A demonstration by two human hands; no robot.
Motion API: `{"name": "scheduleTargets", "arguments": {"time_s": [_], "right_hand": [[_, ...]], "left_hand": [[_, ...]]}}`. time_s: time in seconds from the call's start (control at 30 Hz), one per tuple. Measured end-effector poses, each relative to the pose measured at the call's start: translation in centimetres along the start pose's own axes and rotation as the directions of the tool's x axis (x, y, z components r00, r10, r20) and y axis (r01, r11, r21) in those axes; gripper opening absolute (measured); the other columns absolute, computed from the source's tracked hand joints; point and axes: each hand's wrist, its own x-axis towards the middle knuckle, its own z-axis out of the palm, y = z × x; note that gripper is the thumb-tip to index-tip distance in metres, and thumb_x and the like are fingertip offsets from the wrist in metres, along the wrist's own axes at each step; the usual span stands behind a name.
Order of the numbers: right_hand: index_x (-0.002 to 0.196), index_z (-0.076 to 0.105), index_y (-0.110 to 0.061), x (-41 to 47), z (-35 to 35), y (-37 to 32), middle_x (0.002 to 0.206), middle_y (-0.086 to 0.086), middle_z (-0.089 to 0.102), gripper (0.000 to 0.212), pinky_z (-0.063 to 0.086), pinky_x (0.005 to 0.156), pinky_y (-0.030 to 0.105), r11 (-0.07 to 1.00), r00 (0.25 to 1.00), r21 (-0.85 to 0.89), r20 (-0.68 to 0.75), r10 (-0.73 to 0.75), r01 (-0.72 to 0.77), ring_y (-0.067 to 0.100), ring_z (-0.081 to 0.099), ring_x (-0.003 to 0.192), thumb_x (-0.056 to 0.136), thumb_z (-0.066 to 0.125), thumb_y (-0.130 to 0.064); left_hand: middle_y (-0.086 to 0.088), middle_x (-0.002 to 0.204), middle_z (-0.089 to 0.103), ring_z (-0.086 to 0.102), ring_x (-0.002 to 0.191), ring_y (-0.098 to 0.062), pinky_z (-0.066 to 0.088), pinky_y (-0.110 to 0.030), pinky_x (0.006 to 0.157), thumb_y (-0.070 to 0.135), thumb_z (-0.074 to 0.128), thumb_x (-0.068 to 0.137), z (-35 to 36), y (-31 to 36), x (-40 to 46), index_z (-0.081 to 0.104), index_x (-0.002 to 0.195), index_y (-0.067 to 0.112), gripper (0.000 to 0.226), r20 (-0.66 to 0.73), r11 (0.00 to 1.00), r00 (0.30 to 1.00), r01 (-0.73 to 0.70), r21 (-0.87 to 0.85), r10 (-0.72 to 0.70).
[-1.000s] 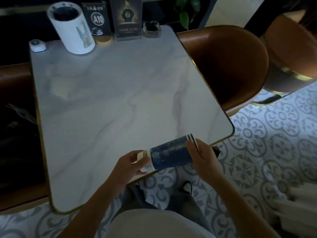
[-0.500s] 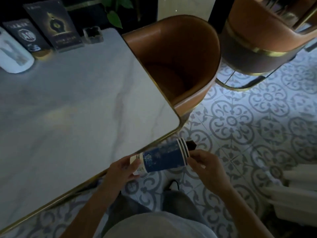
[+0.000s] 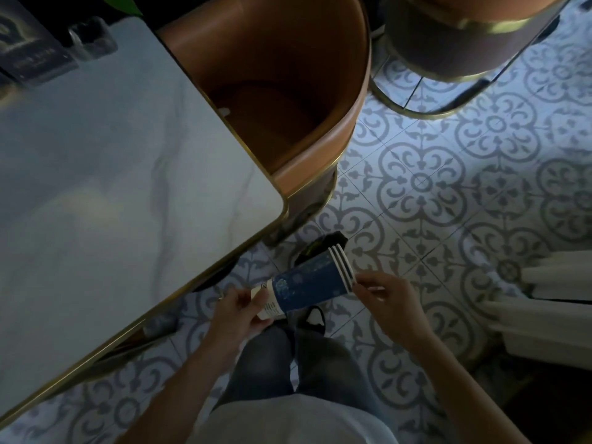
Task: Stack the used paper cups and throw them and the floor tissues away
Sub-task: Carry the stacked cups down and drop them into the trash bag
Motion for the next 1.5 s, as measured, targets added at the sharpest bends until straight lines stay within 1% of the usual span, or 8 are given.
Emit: {"name": "scheduleTargets", "arguments": {"time_s": [0.4, 0.57, 0.8, 0.9, 1.03, 1.27, 1.37, 1.5], "right_hand": [[0.099, 0.058, -0.041, 1.2, 1.0, -0.4, 0.089, -0.028, 0.057, 0.022, 0.042, 0.075, -0.001, 0.991, 0.995, -0.092, 0.025, 0.101, -0.098, -0.012, 0.059, 0.09, 0.087, 0.063, -0.023], [0.088, 0.056, -0.051, 3.1, 2.3, -1.2, 0.093, -0.018, 0.063, 0.024, 0.047, 0.061, 0.004, 0.969, 0.965, 0.081, -0.101, 0.242, -0.235, -0.009, 0.063, 0.079, 0.091, 0.059, -0.028], [0.101, 0.059, -0.035, 6.3, 3.6, 1.0, 0.098, -0.004, 0.069, 0.023, 0.056, 0.059, 0.017, 0.817, 0.852, 0.347, -0.082, 0.516, -0.461, 0.006, 0.071, 0.077, 0.088, 0.065, -0.017], [0.105, 0.059, -0.031, 7.8, 3.8, 2.8, 0.099, -0.002, 0.071, 0.025, 0.058, 0.061, 0.021, 0.766, 0.821, 0.386, -0.04, 0.569, -0.513, 0.009, 0.072, 0.078, 0.088, 0.064, -0.014], [0.11, 0.059, -0.026, 9.6, 4.5, 5.8, 0.103, -0.002, 0.069, 0.027, 0.06, 0.068, 0.026, 0.73, 0.793, 0.383, 0.01, 0.609, -0.566, 0.012, 0.07, 0.085, 0.087, 0.064, -0.012], [0.108, 0.062, -0.025, 13.5, 6.3, 13.1, 0.097, -0.006, 0.069, 0.026, 0.059, 0.072, 0.027, 0.723, 0.781, 0.355, 0.035, 0.624, -0.593, 0.008, 0.069, 0.084, 0.086, 0.065, -0.012], [0.102, 0.06, -0.032, 15.3, 7.9, 16.3, 0.094, -0.007, 0.068, 0.026, 0.058, 0.065, 0.022, 0.74, 0.793, 0.342, 0.027, 0.609, -0.58, 0.007, 0.068, 0.081, 0.086, 0.064, -0.011], [0.1, 0.056, -0.033, 17.9, 10.3, 20.3, 0.09, -0.01, 0.065, 0.028, 0.054, 0.058, 0.017, 0.775, 0.809, 0.292, -0.005, 0.588, -0.561, 0.005, 0.066, 0.077, 0.086, 0.064, -0.011]], "left_hand": [[-0.026, 0.106, 0.065, 0.068, 0.099, -0.034, 0.059, -0.021, 0.055, 0.005, 0.068, 0.091, 1.5, -2.1, 6.4, 0.056, 0.095, -0.001, 0.014, 0.028, 0.993, 0.993, 0.118, -0.033, -0.117], [-0.022, 0.11, 0.063, 0.068, 0.106, -0.036, 0.061, -0.044, 0.08, 0.021, 0.074, 0.085, 0.9, -3.5, 10.2, 0.055, 0.105, -0.002, 0.036, 0.153, 0.994, 0.983, 0.108, -0.031, -0.102], [-0.023, 0.119, 0.063, 0.068, 0.107, -0.03, 0.06, -0.034, 0.078, 0.033, 0.071, 0.086, 2.0, -4.0, 13.5, 0.058, 0.109, -0.001, 0.043, 0.254, 0.982, 0.957, 0.167, -0.088, -0.14], [-0.017, 0.117, 0.065, 0.069, 0.107, -0.029, 0.06, -0.033, 0.079, 0.045, 0.078, 0.071, 3.2, -3.9, 14.8, 0.058, 0.109, 0.004, 0.059, 0.225, 0.979, 0.961, 0.185, -0.085, -0.162], [-0.016, 0.116, 0.066, 0.071, 0.104, -0.027, 0.061, -0.029, 0.072, 0.03, 0.072, 0.088, 5.2, -4.2, 17.3, 0.057, 0.107, 0.009, 0.032, 0.127, 0.968, 0.965, 0.241, -0.07, -0.231], [0.01, 0.084, 0.061, 0.067, 0.093, -0.022, 0.055, -0.043, 0.082, 0.028, 0.067, 0.09, 10.7, -5.5, 21.2, 0.06, 0.074, 0.042, 0.023, -0.045, 0.98, 0.998, 0.04, 0.196, -0.032], [0.01, 0.109, 0.068, 0.066, 0.104, -0.011, 0.057, -0.037, 0.088, 0.03, 0.061, 0.095, 13.1, -6.0, 22.5, 0.067, 0.096, 0.041, 0.013, 0.012, 0.994, 1.0, 0.012, 0.106, -0.013], [0.007, 0.106, 0.073, 0.07, 0.096, -0.001, 0.06, -0.022, 0.071, 0.031, 0.055, 0.097, 15.6, -7.3, 25.0, 0.069, 0.107, 0.033, 0.017, 0.094, 0.998, 0.995, 0.014, 0.064, -0.019]]}}
